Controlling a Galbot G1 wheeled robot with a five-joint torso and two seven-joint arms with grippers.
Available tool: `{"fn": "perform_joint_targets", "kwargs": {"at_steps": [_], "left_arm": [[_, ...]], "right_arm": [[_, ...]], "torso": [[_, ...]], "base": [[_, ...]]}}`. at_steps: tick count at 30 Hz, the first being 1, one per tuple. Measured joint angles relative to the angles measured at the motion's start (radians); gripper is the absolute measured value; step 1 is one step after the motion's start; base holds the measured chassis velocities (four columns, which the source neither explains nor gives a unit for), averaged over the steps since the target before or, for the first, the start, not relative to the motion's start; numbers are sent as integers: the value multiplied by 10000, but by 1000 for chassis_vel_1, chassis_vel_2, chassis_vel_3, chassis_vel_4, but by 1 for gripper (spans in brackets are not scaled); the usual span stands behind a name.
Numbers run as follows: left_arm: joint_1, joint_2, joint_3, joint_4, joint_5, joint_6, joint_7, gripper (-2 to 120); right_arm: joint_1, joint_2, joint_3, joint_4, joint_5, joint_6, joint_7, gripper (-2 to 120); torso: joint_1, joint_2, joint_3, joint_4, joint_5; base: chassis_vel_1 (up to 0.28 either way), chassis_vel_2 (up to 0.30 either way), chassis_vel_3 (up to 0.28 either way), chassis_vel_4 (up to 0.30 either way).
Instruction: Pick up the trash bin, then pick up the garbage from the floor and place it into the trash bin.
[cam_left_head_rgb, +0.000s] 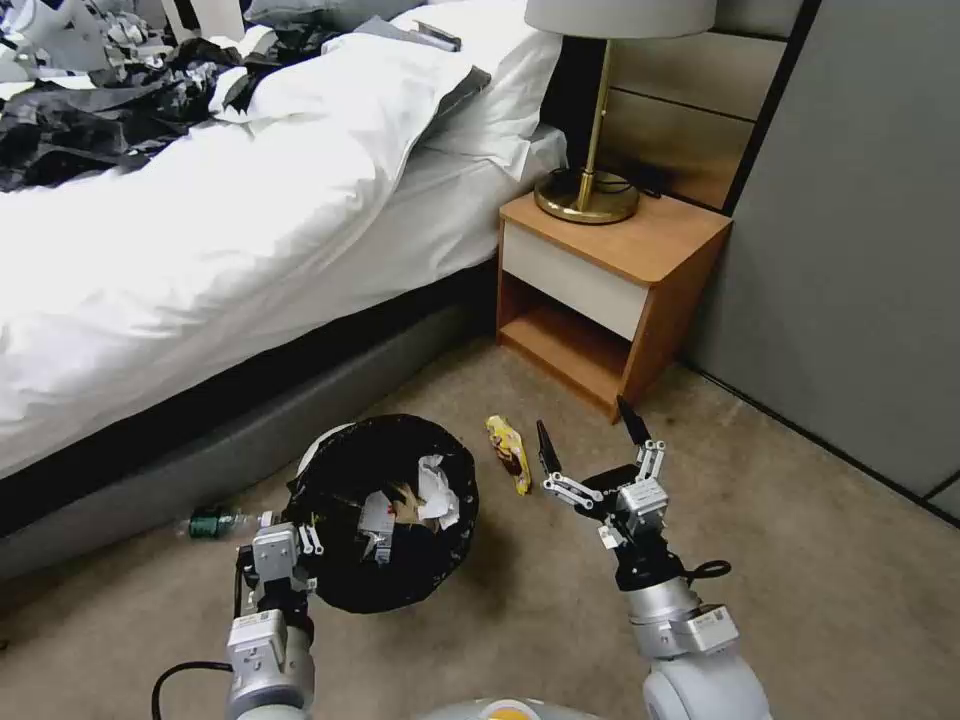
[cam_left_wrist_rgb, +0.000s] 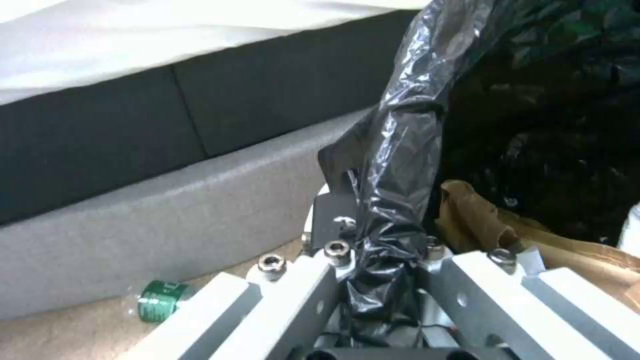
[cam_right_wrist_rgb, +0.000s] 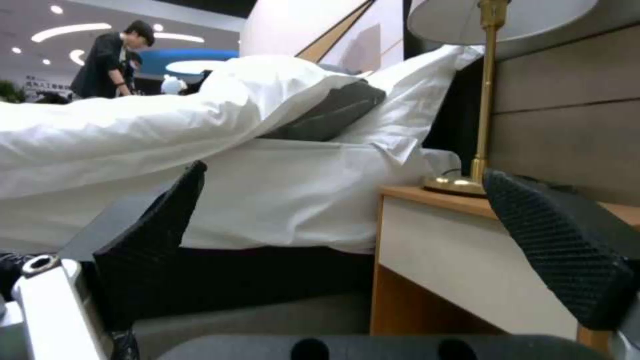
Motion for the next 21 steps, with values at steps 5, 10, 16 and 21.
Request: {"fn": "perform_joint_targets", "kwargs": {"at_steps": [5, 10, 16, 21], "left_arm": [[-21, -4, -14, 19, -6, 18, -6, 0], [-14, -10, -15, 19, -6, 34, -10, 0], [52, -33, -18, 20, 60, 32, -17, 0], [112, -66, -12, -19, 162, 32, -28, 0]], "right_arm": [[140, -16, -5, -61, -16, 102, -36, 100], [485, -190, -39, -1, 5, -221, 47, 100], [1183, -530, -522, -154, 372, -1217, 453, 100], [1976, -676, -1156, -717, 834, -2379, 875, 100]], "torso": [[0, 0, 1, -1, -2], [0, 0, -1, -1, -1], [0, 0, -1, 0, -1], [0, 0, -1, 0, -1]], "base": [[-50, 65, 52, -62], [0, 0, 0, 0], [0, 0, 0, 0], [0, 0, 0, 0]]}}
